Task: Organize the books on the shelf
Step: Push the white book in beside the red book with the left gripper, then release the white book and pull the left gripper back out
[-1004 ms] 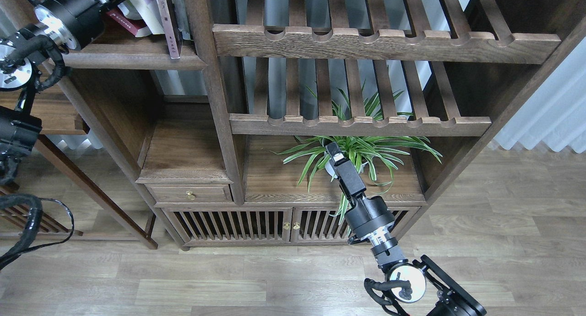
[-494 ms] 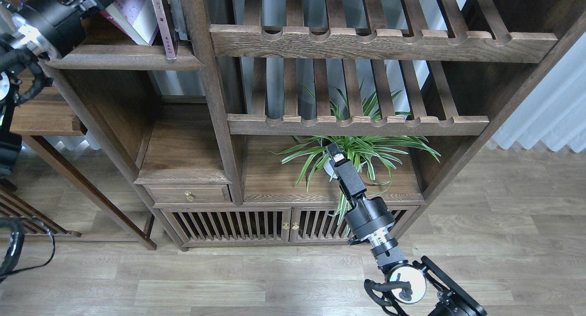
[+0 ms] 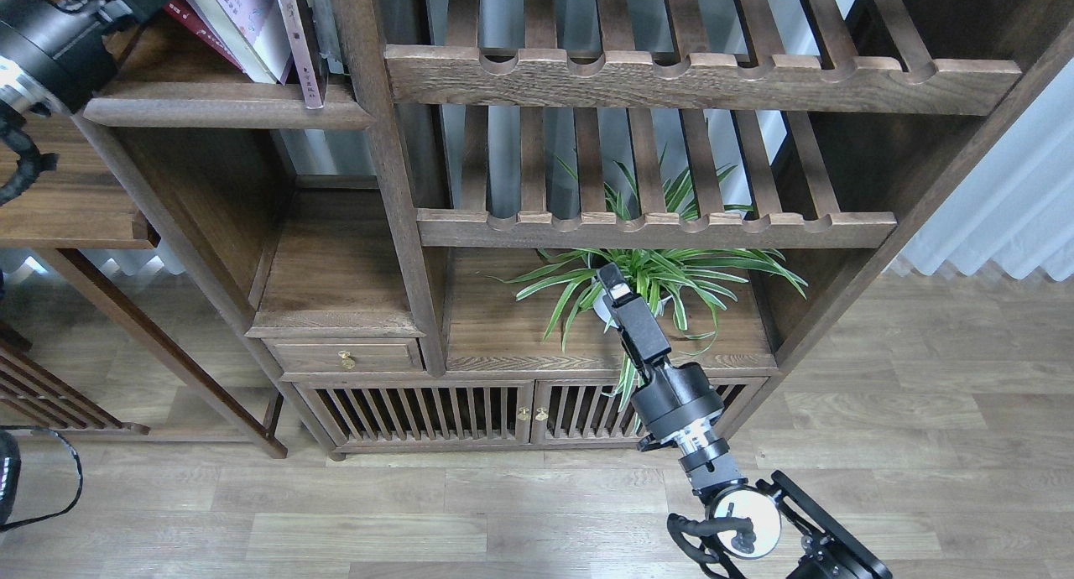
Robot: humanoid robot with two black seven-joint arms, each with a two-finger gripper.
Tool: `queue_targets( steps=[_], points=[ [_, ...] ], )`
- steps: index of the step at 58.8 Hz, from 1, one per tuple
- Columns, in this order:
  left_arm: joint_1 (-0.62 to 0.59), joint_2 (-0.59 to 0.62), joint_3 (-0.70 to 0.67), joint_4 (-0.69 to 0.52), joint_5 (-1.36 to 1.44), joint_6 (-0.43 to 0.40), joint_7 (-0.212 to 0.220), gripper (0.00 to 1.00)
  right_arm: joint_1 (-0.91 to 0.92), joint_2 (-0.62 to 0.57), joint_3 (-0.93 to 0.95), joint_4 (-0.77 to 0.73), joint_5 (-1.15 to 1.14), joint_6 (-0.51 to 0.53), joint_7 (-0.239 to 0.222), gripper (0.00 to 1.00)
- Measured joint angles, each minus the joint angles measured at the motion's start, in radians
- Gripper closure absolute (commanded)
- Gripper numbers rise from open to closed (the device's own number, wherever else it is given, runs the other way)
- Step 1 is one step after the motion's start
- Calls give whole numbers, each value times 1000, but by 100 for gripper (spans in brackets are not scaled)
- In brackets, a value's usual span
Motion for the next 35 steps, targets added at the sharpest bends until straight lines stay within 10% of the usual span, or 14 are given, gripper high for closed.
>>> queue_targets(
  steps=[35],
  points=[
    [-34, 0, -69, -35, -32, 0, -1, 35, 4, 0, 0, -3, 0, 0, 0, 1]
  ],
)
